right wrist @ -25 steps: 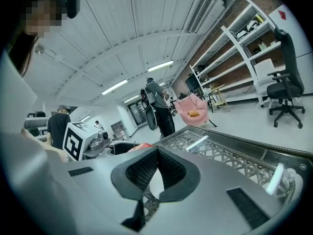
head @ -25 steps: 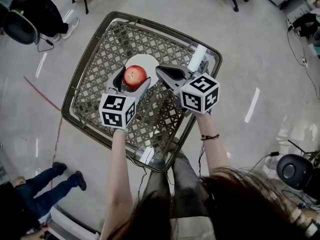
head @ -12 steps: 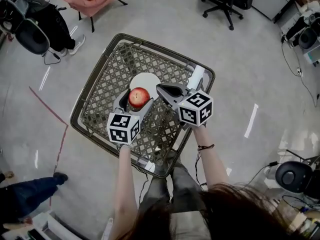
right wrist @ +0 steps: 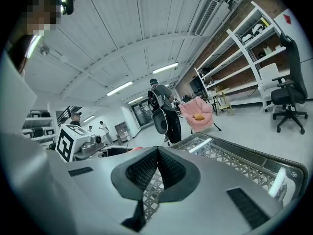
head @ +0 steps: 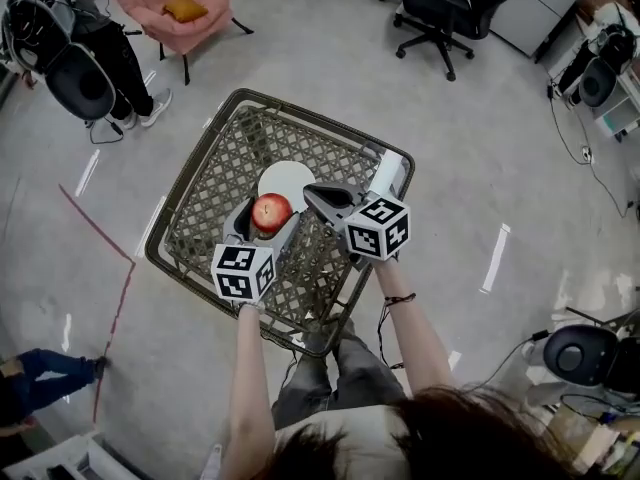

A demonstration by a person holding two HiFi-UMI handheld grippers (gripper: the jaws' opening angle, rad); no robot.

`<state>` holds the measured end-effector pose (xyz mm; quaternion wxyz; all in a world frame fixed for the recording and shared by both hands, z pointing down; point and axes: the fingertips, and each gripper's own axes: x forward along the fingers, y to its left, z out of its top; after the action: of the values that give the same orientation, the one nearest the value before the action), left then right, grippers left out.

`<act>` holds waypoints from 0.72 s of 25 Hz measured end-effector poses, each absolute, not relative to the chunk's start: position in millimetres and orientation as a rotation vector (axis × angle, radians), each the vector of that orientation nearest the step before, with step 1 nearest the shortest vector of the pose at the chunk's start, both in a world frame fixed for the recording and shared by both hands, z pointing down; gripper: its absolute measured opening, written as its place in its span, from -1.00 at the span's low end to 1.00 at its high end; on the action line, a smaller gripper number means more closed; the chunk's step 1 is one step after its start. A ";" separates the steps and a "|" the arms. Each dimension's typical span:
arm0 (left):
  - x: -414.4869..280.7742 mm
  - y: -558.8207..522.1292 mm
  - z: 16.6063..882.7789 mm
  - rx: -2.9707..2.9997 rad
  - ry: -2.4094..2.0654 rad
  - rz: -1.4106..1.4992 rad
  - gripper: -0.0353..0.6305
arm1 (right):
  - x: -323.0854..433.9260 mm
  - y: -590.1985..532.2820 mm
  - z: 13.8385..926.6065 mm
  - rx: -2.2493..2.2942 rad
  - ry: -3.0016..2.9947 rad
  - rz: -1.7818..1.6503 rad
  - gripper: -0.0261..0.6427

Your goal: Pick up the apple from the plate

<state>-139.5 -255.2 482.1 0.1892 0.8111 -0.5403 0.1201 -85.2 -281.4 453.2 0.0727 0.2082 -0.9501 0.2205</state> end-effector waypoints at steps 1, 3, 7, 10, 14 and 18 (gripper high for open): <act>-140.3 -252.9 479.7 2.278 -1.523 0.328 0.32 | -86.2 -280.0 450.7 0.619 -2.859 0.661 -0.89; -140.6 -247.3 477.1 2.279 -1.524 0.320 0.32 | -88.1 -275.4 447.7 0.603 -2.863 0.653 -0.89; -137.6 -238.0 473.7 2.290 -1.512 0.330 0.32 | -88.2 -264.5 443.8 0.585 -2.859 0.652 -0.89; -136.3 -232.8 467.0 2.290 -1.516 0.312 0.32 | -87.0 -259.3 441.0 0.579 -2.860 0.654 -0.89; -135.1 -222.2 460.6 2.290 -1.518 0.298 0.32 | -86.6 -249.6 437.8 0.573 -2.866 0.657 -0.89; -136.5 -211.1 451.9 2.276 -1.532 0.285 0.32 | -84.5 -239.4 431.5 0.574 -2.873 0.659 -0.89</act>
<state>-136.5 -211.1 451.9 0.1903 0.8101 -0.5452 0.1014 -84.5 -239.4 431.5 0.0692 0.1906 -0.9545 0.2188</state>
